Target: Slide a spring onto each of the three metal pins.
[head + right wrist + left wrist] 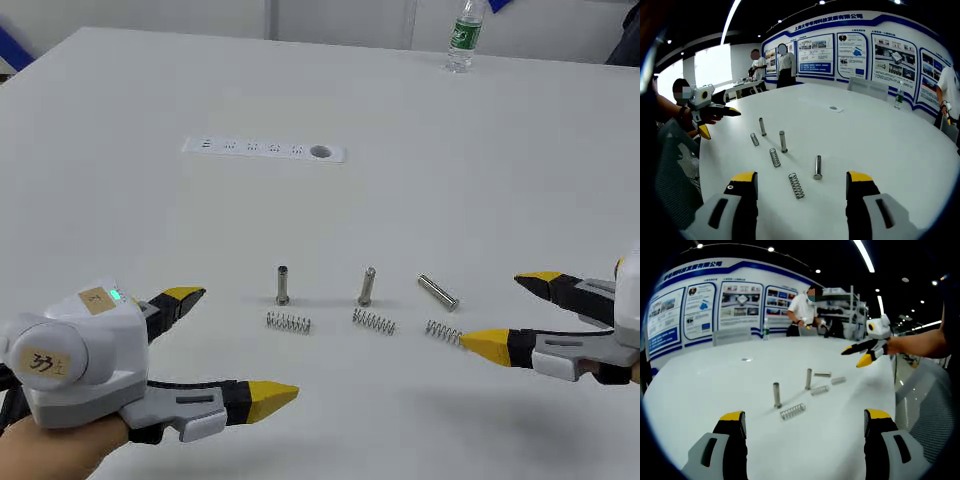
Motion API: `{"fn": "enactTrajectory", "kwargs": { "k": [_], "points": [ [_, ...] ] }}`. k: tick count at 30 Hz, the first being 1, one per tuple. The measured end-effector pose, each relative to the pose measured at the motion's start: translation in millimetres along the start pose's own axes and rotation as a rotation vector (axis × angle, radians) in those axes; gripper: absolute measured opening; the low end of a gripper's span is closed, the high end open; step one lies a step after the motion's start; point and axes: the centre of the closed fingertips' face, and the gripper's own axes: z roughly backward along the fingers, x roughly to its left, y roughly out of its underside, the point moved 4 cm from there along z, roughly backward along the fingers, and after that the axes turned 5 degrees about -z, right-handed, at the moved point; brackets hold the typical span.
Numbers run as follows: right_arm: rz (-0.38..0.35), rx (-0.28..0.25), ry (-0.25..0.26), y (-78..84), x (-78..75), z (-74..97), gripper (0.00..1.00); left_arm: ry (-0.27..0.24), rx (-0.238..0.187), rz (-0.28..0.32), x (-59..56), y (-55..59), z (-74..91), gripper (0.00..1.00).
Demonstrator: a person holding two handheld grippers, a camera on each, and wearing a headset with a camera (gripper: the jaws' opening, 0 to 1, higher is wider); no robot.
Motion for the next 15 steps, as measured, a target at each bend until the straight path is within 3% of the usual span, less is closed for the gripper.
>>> {"fn": "enactTrajectory", "kwargs": {
  "k": [6,15],
  "points": [
    [0.001,0.029,0.012,-6.6,-8.1,-9.6,0.69,0.001,0.001,-0.001,1.3,0.8,0.3,1.00],
    [0.006,0.124,0.061,-13.7,-24.7,-30.0,0.59,0.000,0.000,-0.005,2.7,0.4,0.3,1.00]
  ]
}}
